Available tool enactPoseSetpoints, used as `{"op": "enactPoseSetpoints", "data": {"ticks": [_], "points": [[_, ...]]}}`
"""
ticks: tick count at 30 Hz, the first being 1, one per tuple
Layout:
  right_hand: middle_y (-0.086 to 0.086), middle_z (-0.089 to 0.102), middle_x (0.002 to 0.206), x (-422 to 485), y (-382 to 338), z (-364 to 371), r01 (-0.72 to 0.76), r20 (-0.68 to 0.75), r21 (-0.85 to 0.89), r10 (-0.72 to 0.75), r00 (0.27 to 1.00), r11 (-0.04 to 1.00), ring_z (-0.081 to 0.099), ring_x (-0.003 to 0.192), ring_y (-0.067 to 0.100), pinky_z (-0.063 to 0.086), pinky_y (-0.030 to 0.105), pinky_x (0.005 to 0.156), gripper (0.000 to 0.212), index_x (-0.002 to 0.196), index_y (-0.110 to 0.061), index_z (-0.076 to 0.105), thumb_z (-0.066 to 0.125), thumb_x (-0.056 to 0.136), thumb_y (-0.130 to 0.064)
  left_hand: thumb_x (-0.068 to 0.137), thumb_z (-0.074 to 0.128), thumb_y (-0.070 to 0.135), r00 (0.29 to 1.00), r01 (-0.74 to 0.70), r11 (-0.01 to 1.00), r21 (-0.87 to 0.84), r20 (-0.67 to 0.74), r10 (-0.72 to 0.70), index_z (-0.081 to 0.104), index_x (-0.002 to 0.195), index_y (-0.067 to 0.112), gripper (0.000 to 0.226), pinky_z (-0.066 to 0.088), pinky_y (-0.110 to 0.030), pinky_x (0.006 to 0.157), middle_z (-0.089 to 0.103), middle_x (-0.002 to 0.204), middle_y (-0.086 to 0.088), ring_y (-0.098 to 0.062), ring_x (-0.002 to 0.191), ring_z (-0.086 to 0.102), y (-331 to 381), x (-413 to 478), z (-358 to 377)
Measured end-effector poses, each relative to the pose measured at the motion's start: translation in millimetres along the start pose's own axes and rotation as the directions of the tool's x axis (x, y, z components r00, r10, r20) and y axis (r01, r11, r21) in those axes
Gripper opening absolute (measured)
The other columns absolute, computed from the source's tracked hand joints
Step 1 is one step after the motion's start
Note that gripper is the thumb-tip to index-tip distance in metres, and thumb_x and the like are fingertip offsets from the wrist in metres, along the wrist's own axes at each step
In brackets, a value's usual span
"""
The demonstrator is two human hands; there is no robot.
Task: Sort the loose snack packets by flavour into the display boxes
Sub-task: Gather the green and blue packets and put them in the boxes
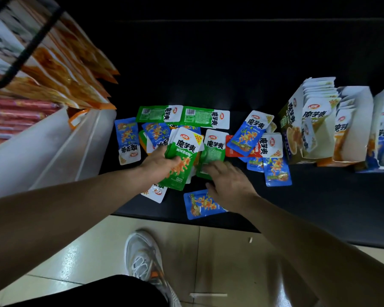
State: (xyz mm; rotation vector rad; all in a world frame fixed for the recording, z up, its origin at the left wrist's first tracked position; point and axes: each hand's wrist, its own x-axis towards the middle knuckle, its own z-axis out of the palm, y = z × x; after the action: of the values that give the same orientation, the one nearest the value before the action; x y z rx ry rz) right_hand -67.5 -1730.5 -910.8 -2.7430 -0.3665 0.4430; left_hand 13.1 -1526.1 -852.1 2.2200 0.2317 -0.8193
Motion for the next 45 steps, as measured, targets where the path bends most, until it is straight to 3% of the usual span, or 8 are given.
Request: {"op": "enactPoseSetpoints", "data": {"ticks": [7, 13, 22, 26, 34, 38, 41, 45], "points": [[0.016, 0.044, 0.13, 39.1, -15.4, -13.1, -0.481, -0.048, -0.021, 0.48, 0.876, 0.876, 0.045, 0.122, 0.036, 0.047, 0.049, 0.094, 0.081, 0.133, -0.006, 0.04, 0.05, 0.088, -0.073, 0.1, 0.056, 0.032, 0.999, 0.026, 1.0, -0.011, -0.035, -0.026, 0.052, 0.126, 0.021, 0.029, 0.048, -0.033, 0.081, 0.062, 0.114, -0.004, -0.018, 0.096, 0.059, -7.0, 2.4, -6.3], [0.018, 0.05, 0.131, 63.5, -25.1, -12.3, -0.652, 0.034, 0.15, 0.656, 0.754, 0.743, 0.047, 0.124, 0.037, 0.047, 0.049, 0.096, 0.098, 0.132, -0.004, 0.035, 0.087, 0.066, -0.056, 0.098, 0.059, 0.031, 0.997, 0.042, 0.998, -0.038, -0.057, -0.044, 0.051, 0.128, 0.019, 0.033, 0.053, -0.041, 0.091, 0.063, 0.116, -0.006, -0.023, 0.101, 0.062, -15.4, 2.4, -12.1], [0.02, 0.051, 0.13, 31.3, -0.6, -17.1, -0.587, 0.062, 0.321, 0.602, 0.796, 0.744, 0.05, 0.124, 0.038, 0.046, 0.046, 0.104, 0.088, 0.138, -0.005, 0.034, 0.089, 0.073, -0.027, 0.099, 0.058, 0.031, 0.997, 0.022, 0.998, -0.05, -0.073, -0.026, 0.05, 0.132, 0.018, 0.036, 0.05, -0.029, 0.075, 0.063, 0.116, -0.006, -0.017, 0.089, 0.061, -19.3, 0.3, -14.8], [0.014, 0.052, 0.122, 20.1, 2.0, -21.0, -0.387, -0.236, 0.32, 0.468, 0.852, 0.865, 0.059, 0.101, 0.035, 0.046, 0.038, 0.072, 0.039, 0.128, -0.014, 0.047, 0.063, 0.092, -0.011, 0.099, 0.058, 0.033, 0.997, 0.016, 0.999, -0.044, -0.071, -0.019, 0.05, 0.13, 0.019, 0.035, 0.051, -0.029, 0.076, 0.064, 0.114, -0.005, -0.016, 0.087, 0.061, -20.7, 0.0, -14.8], [0.007, 0.044, 0.129, 11.5, -3.5, 1.1, -0.345, -0.117, 0.078, 0.353, 0.928, 0.935, 0.043, 0.119, 0.029, 0.046, 0.044, 0.096, 0.051, 0.127, -0.024, 0.051, 0.061, 0.09, -0.057, 0.1, 0.056, 0.034, 0.998, -0.001, 0.999, -0.035, -0.06, -0.001, 0.049, 0.13, 0.018, 0.035, 0.046, -0.022, 0.066, 0.063, 0.113, -0.004, -0.01, 0.079, 0.056, -22.2, 3.8, -14.1], [0.012, 0.055, 0.123, 25.1, -0.8, -7.6, -0.45, -0.073, 0.158, 0.465, 0.882, 0.879, 0.052, 0.117, 0.032, 0.046, 0.043, 0.098, 0.067, 0.131, -0.013, 0.044, 0.077, 0.082, -0.045, 0.1, 0.056, 0.033, 0.998, 0.008, 0.999, -0.05, -0.056, -0.011, 0.051, 0.128, 0.019, 0.032, 0.047, -0.024, 0.067, 0.063, 0.112, -0.002, -0.009, 0.084, 0.058, -27.6, 6.8, -12.8], [0.014, 0.06, 0.111, 28.2, -0.1, -19.1, -0.436, -0.116, 0.261, 0.476, 0.872, 0.861, 0.059, 0.101, 0.033, 0.048, 0.038, 0.081, 0.036, 0.119, -0.008, 0.054, 0.064, 0.095, -0.033, 0.1, 0.055, 0.034, 0.997, 0.02, 0.999, -0.041, -0.079, -0.023, 0.049, 0.126, 0.022, 0.029, 0.045, -0.028, 0.072, 0.058, 0.109, 0.003, -0.007, 0.082, 0.053, -28.3, 7.8, -11.4], [-0.002, 0.057, 0.073, 25.4, -14.8, -36.1, -0.316, 0.026, 0.802, 0.499, 0.866, 0.507, 0.054, 0.057, 0.004, 0.043, 0.018, 0.051, 0.018, 0.092, -0.014, 0.055, 0.052, 0.104, -0.028, 0.101, 0.055, 0.032, 0.997, 0.001, 0.992, -0.125, -0.07, -0.01, 0.05, 0.12, 0.022, 0.023, 0.049, -0.036, 0.094, 0.059, 0.113, 0.001, -0.019, 0.103, 0.058, -25.8, 13.5, -9.0]]}}
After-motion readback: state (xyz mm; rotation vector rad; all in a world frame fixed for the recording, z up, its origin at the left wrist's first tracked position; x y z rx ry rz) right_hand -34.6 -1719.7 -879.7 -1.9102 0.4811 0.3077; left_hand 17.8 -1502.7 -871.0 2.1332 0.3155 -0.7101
